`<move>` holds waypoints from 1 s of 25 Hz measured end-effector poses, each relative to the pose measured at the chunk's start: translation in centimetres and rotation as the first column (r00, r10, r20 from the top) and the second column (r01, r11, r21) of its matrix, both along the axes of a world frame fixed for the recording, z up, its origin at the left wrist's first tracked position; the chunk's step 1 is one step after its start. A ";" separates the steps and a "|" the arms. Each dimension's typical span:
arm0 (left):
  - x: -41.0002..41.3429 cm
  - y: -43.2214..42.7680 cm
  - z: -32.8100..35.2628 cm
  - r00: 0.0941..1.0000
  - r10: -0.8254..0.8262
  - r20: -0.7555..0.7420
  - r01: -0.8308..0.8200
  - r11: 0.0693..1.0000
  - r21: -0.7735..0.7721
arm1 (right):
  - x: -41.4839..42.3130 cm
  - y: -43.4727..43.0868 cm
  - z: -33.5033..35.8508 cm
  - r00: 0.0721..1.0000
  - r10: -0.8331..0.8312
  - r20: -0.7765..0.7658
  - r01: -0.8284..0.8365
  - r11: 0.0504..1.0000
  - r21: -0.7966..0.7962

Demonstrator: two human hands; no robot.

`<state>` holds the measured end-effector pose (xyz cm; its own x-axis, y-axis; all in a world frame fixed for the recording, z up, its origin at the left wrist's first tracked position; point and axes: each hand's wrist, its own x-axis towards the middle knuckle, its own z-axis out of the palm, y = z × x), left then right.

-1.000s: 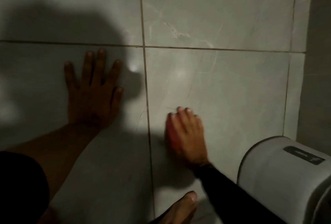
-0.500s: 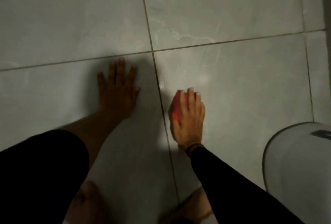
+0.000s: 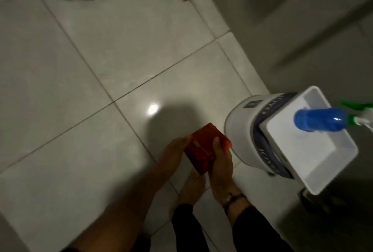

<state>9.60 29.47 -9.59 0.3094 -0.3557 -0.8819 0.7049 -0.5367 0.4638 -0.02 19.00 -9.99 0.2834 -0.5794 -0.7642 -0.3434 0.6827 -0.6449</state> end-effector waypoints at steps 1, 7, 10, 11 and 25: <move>-0.8 -2.7 2.2 0.998 0.018 -0.060 -0.020 0.999 -0.035 | -1.6 -1.2 2.1 0.998 -0.063 0.007 0.063 0.998 0.015; -5.4 -17.2 8.2 0.960 -0.280 -0.003 0.276 0.947 -0.163 | -10.2 -12.5 8.9 0.950 -0.299 -0.087 0.291 0.952 -0.098; -6.4 -23.3 7.4 0.869 -0.452 0.200 0.477 0.874 -0.097 | -12.9 -18.0 7.9 0.940 -0.270 -0.207 0.248 0.961 -0.124; -6.8 -25.4 6.9 0.819 -0.498 0.286 0.530 0.847 -0.044 | -13.4 -19.7 7.1 0.941 -0.249 -0.230 0.225 0.966 -0.125; -9.5 -32.5 -0.8 0.023 -0.763 0.646 0.716 0.463 0.522 | -12.5 -26.4 -3.7 0.703 -0.014 -0.711 -0.147 0.975 -0.165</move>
<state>0.07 -3.01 -10.42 0.3675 -0.7981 -0.4775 -0.6915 -0.5778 0.4335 -12.54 -7.42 -13.71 -0.2465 -0.7376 -0.6286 -0.7906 0.5281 -0.3097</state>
